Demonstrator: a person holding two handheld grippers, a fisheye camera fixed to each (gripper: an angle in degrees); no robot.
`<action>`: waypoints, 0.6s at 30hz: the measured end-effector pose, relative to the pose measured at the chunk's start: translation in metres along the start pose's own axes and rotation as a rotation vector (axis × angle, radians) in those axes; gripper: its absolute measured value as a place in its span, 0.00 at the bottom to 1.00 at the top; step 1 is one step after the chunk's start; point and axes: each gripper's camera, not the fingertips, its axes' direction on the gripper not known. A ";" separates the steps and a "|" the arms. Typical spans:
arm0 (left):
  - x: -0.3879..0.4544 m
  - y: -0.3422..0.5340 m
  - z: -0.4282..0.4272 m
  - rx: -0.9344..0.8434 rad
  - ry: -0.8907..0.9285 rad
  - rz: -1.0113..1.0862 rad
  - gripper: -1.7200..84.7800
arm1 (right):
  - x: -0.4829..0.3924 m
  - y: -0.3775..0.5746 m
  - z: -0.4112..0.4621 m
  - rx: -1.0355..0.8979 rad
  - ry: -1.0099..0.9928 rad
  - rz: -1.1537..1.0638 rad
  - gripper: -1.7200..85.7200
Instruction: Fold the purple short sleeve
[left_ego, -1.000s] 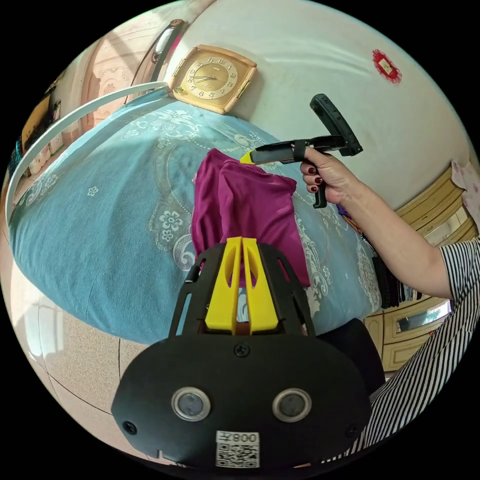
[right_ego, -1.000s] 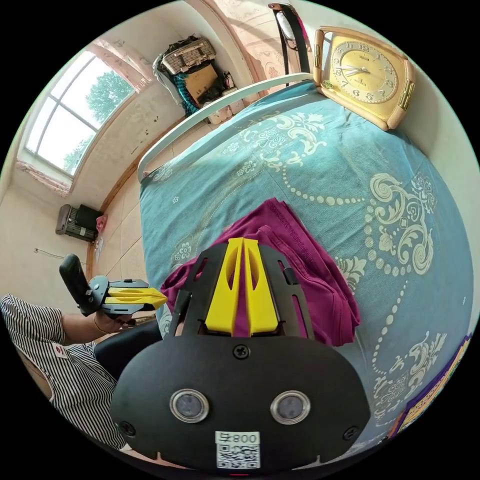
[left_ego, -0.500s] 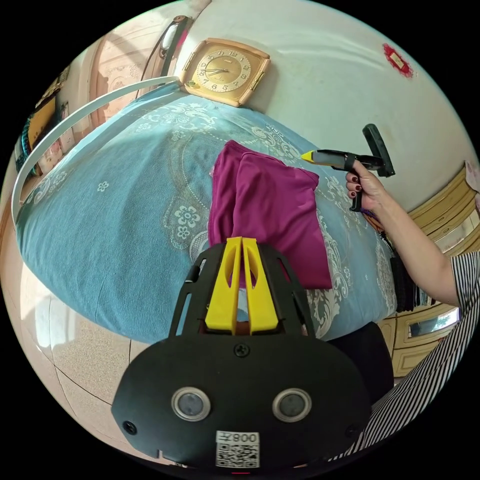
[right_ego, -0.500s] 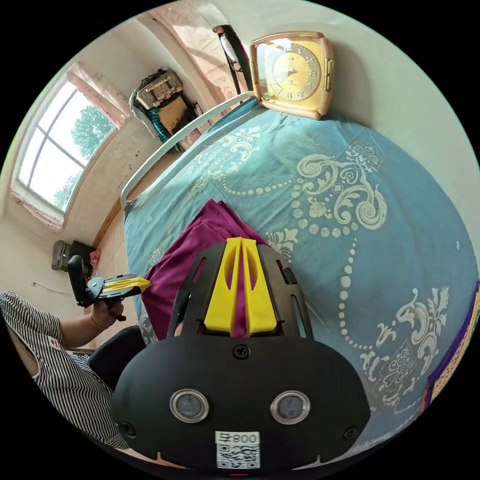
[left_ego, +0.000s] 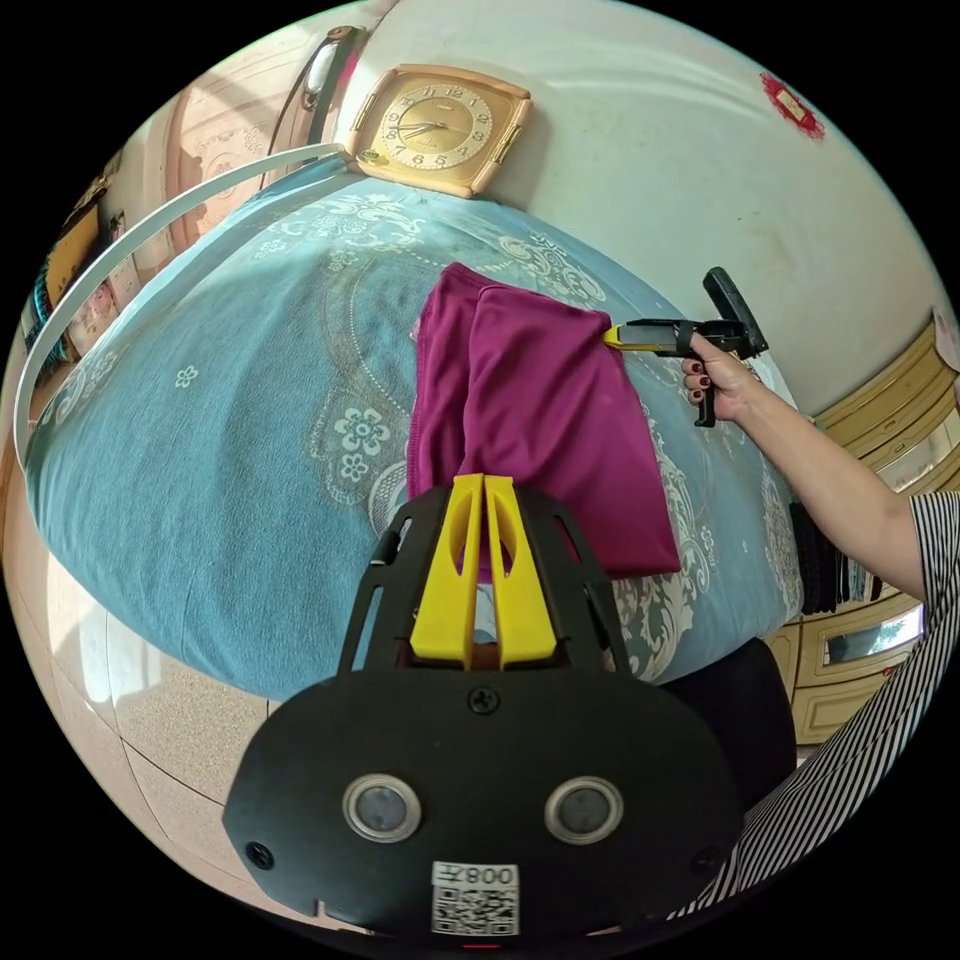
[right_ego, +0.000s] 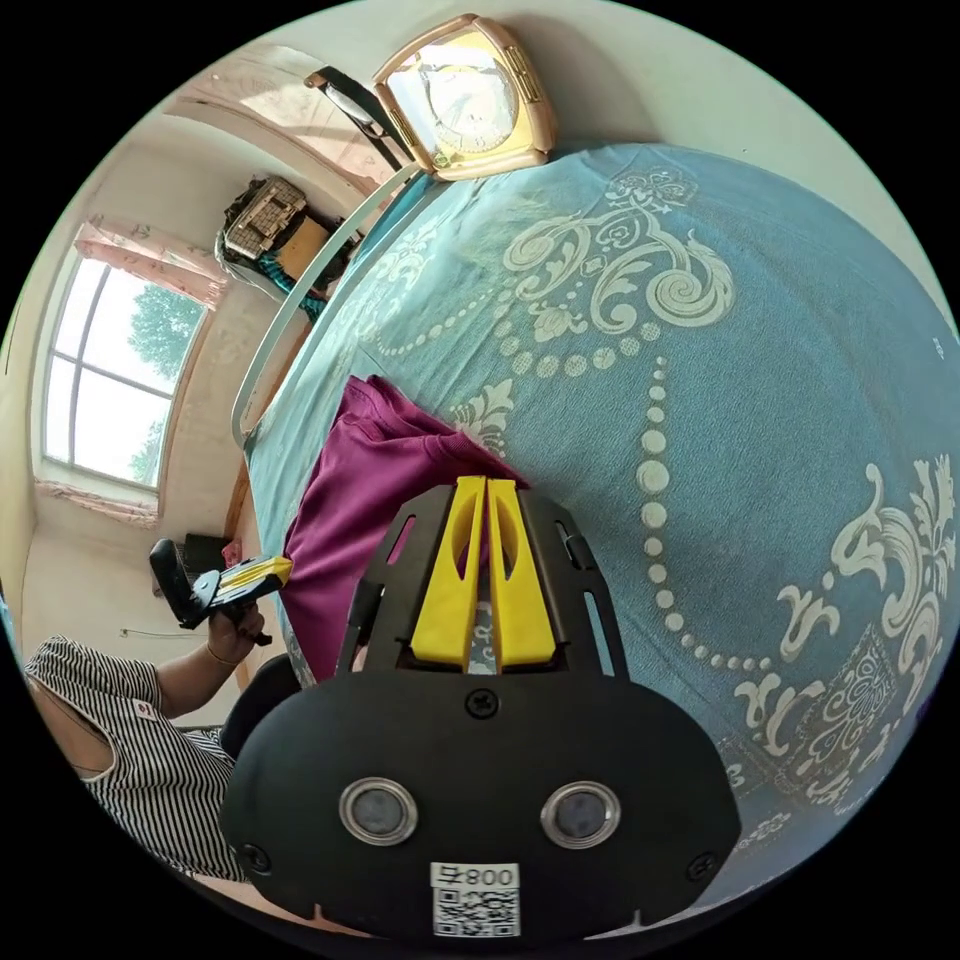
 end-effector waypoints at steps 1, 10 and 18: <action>0.001 0.001 0.002 0.000 0.004 -0.003 0.02 | 0.007 0.000 -0.006 -0.006 -0.018 0.007 0.02; 0.003 0.024 -0.003 0.061 0.076 -0.069 0.02 | 0.040 0.113 -0.072 0.127 -0.181 0.130 0.03; 0.014 0.046 0.000 0.063 0.087 -0.077 0.02 | 0.027 0.220 -0.062 0.020 -0.398 0.276 0.07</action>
